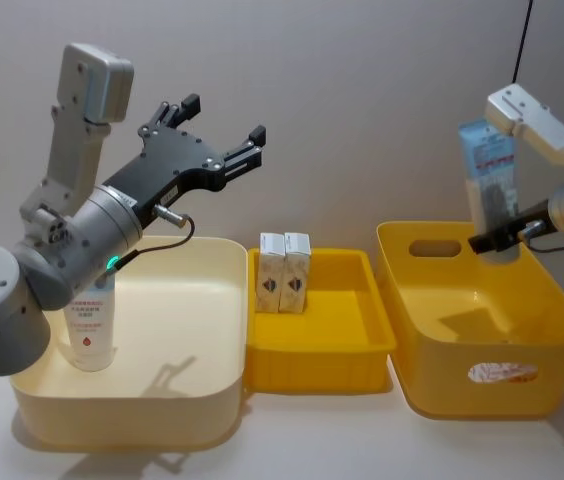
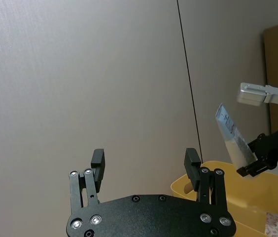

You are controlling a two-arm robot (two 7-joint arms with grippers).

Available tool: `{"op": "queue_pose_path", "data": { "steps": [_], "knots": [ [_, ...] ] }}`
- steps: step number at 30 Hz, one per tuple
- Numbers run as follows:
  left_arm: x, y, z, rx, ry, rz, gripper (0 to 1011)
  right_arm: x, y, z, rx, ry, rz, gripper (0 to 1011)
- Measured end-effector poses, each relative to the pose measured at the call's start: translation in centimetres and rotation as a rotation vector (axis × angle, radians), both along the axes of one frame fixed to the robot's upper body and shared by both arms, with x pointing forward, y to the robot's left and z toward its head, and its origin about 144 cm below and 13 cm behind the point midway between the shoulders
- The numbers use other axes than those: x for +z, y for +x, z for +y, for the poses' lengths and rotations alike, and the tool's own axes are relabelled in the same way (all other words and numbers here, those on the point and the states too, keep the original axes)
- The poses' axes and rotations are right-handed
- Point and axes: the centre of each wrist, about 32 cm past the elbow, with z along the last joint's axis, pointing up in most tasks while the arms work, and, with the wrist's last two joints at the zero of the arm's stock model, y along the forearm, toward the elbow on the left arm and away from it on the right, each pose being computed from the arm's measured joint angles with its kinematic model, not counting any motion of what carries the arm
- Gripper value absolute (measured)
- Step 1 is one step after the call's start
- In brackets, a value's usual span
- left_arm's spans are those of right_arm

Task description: Bimanual collaborative sorting of washing and personal care products

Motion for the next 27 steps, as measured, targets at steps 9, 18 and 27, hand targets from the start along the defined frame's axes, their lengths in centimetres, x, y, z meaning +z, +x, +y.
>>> {"op": "queue_pose_path", "data": {
  "steps": [9, 18, 27],
  "knots": [
    [0.0, 0.0, 0.0, 0.000, 0.000, 0.000, 1003, 1.0, 2.2, -1.0, 0.005, 0.035, 0.151, 660],
    [0.0, 0.0, 0.0, 0.000, 0.000, 0.000, 1003, 1.7, 3.4, -1.8, 0.008, 0.055, 0.230, 773],
    [0.0, 0.0, 0.0, 0.000, 0.000, 0.000, 1003, 2.3, 3.7, -2.1, 0.009, 0.067, 0.277, 1001]
  ]
}}
